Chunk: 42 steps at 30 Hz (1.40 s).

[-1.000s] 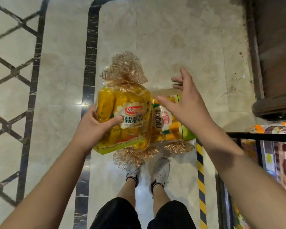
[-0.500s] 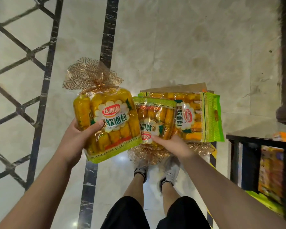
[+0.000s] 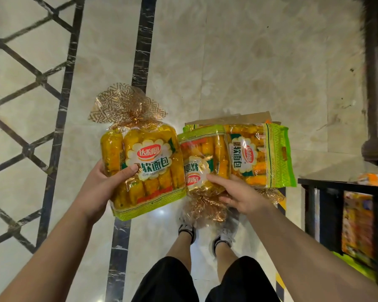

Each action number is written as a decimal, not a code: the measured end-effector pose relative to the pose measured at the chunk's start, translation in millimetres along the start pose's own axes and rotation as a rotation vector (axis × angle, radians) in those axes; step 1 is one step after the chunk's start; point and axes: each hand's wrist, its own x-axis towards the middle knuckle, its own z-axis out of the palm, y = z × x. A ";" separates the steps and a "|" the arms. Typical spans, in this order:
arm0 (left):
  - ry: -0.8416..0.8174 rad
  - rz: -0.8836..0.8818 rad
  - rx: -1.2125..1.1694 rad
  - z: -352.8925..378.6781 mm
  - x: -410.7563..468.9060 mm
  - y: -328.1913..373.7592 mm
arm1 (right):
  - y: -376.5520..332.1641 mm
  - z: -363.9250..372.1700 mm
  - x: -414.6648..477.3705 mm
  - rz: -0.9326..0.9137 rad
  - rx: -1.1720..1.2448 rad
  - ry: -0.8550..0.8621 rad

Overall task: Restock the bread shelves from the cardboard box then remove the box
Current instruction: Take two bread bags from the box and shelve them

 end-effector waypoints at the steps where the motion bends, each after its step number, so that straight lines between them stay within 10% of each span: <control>1: -0.003 0.007 0.011 1.3 -1.7 2.3 | -1.8 -3.8 -3.7 -0.028 0.007 -0.023; 25: -0.548 0.191 0.244 178.4 -101.0 171.7 | -53.6 -189.8 -370.1 -0.551 -0.524 0.436; 42: -1.163 0.396 0.475 295.1 -162.2 235.0 | 137.2 -129.9 -515.6 -0.624 0.263 0.953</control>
